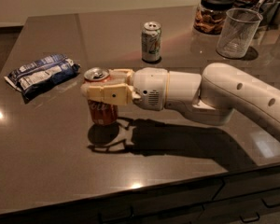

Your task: Place coke can upright

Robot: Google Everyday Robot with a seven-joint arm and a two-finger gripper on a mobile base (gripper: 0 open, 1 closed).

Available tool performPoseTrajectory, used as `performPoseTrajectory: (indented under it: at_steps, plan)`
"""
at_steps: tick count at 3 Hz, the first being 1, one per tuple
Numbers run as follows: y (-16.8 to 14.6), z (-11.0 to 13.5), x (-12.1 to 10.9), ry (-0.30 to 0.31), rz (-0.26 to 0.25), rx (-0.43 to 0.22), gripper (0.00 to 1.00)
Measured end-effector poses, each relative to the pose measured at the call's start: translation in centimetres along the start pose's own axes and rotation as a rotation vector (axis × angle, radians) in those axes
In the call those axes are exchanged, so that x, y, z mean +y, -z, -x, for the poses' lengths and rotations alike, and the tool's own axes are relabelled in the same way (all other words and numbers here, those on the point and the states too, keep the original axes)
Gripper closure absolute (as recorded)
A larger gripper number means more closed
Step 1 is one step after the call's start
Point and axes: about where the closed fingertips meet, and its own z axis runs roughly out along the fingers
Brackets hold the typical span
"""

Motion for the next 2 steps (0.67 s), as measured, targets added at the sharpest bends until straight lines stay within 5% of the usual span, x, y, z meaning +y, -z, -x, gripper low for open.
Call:
performPoseTrajectory:
  at_steps: [2]
  plan:
    - [-1.08,-0.93,-0.56,0.105,-0.059,-0.087,1.0]
